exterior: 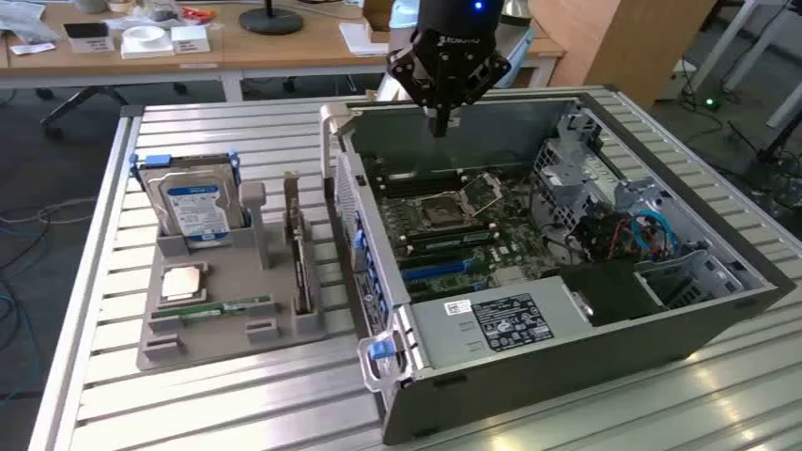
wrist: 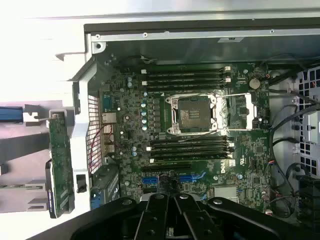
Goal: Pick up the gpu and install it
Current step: 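Reach for the gpu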
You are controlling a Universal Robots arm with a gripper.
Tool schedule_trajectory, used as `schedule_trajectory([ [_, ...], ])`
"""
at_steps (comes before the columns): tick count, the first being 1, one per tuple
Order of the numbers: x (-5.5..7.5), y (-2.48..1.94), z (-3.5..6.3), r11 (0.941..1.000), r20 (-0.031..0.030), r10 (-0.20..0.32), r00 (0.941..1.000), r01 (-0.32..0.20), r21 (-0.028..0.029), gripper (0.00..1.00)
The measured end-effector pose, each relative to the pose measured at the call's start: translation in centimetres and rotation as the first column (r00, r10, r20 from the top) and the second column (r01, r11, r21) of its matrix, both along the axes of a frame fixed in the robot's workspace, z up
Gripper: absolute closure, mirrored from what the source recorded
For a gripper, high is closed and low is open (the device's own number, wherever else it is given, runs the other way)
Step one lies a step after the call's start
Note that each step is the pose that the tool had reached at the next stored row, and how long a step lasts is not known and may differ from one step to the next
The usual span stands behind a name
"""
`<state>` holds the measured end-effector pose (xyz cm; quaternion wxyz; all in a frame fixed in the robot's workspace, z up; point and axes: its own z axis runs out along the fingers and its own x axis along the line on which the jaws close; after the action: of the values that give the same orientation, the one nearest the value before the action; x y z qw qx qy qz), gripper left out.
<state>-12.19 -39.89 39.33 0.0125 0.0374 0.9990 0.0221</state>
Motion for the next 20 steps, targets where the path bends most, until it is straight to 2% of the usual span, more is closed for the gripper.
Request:
schedule_trajectory([
  [12, -0.1, 0.01, 0.00, 1.0000, 0.0001, 0.000, 1.0000, 0.000, 0.0000, 0.89],
  [20, -1.2, 0.00, 0.00, 1.0000, 0.0000, 0.000, 1.0000, 0.000, 0.0000, 0.89],
])
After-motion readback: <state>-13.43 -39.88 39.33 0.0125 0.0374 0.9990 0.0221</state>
